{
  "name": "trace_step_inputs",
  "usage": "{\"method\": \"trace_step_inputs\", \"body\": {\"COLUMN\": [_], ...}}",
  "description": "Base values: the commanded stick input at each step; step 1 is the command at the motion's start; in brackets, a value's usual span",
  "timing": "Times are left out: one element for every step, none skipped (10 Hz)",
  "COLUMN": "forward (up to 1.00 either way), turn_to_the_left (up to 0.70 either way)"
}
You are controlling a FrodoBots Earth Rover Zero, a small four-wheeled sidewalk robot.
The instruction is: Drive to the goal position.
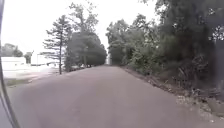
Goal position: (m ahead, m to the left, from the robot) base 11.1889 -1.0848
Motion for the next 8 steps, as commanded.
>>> {"method": "trace_step_inputs", "body": {"forward": [0.7, 0.7, 0.7, 0.7, 0.7, 0.7, 0.7, 0.7], "turn_to_the_left": [0.0, 0.23, 0.35, 0.34, 0.08, 0.01, 0.0, 0.0]}}
